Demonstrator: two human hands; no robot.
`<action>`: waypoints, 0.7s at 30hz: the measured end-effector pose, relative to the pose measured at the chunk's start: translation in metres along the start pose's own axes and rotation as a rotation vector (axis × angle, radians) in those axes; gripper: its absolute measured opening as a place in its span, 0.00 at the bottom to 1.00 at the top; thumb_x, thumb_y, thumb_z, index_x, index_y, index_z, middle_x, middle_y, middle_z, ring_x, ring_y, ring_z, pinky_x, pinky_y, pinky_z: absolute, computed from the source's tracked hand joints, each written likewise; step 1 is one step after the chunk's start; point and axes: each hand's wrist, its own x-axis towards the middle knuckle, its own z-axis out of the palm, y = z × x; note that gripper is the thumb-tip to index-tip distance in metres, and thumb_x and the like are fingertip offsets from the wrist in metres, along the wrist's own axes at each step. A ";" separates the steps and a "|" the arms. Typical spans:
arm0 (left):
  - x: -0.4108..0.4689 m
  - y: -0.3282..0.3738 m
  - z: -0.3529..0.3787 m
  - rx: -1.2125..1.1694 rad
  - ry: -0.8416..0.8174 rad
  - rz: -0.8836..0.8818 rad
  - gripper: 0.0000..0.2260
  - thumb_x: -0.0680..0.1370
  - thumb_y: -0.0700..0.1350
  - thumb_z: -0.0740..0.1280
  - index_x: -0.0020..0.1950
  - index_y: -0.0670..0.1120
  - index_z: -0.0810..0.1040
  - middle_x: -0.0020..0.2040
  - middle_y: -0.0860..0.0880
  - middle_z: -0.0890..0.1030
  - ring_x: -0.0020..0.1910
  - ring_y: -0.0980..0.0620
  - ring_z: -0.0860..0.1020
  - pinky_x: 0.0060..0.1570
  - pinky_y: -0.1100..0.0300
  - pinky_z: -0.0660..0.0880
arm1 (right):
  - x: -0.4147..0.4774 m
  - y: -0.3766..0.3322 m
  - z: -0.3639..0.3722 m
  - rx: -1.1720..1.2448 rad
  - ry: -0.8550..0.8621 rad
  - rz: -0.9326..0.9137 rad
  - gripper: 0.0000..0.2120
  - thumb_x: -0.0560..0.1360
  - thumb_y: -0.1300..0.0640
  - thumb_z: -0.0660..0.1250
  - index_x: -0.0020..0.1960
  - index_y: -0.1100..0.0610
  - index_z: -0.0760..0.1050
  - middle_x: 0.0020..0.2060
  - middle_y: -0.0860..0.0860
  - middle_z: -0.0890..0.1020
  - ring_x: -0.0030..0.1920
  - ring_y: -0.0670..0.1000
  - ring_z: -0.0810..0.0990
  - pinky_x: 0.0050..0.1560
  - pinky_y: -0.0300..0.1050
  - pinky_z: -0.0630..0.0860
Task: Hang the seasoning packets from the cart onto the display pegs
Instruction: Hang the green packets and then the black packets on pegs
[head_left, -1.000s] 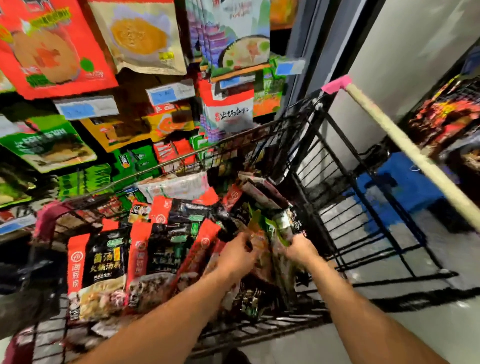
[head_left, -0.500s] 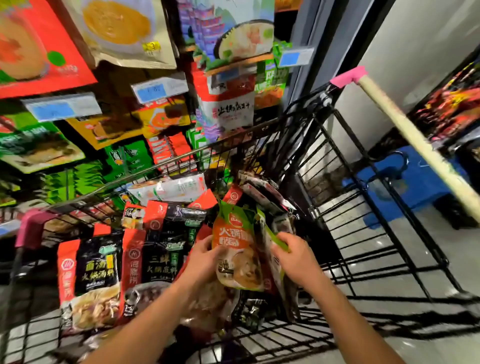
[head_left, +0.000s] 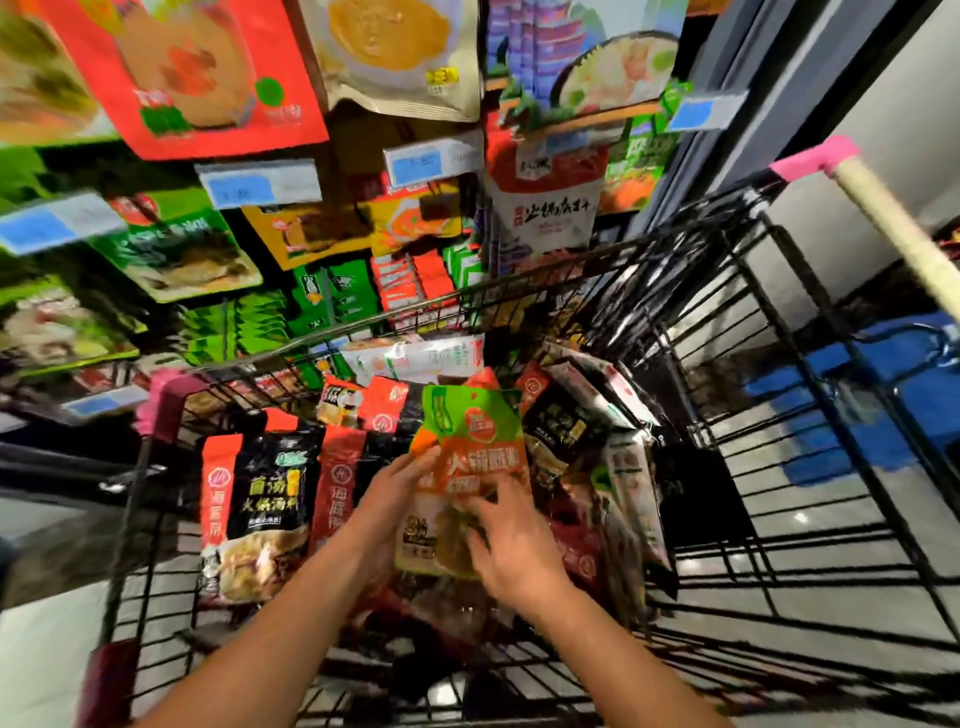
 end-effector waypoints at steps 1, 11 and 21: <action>0.002 0.002 0.004 0.030 -0.011 0.017 0.23 0.75 0.56 0.75 0.63 0.44 0.82 0.53 0.40 0.85 0.38 0.44 0.84 0.38 0.54 0.79 | 0.000 0.001 0.000 0.034 0.012 -0.008 0.17 0.80 0.48 0.61 0.68 0.45 0.76 0.73 0.52 0.66 0.73 0.59 0.67 0.71 0.59 0.70; 0.010 -0.008 0.029 0.292 0.199 0.172 0.10 0.74 0.35 0.76 0.52 0.46 0.82 0.47 0.48 0.87 0.45 0.50 0.85 0.50 0.51 0.81 | -0.006 0.050 -0.052 0.463 0.028 0.311 0.09 0.80 0.59 0.68 0.58 0.54 0.83 0.55 0.47 0.84 0.58 0.48 0.81 0.62 0.46 0.77; 0.011 -0.016 0.009 0.255 0.201 0.166 0.12 0.73 0.35 0.76 0.55 0.44 0.82 0.48 0.48 0.87 0.46 0.47 0.86 0.45 0.53 0.80 | -0.004 0.146 -0.048 -0.188 -0.121 0.723 0.11 0.81 0.56 0.67 0.62 0.58 0.74 0.43 0.51 0.76 0.46 0.56 0.79 0.43 0.46 0.74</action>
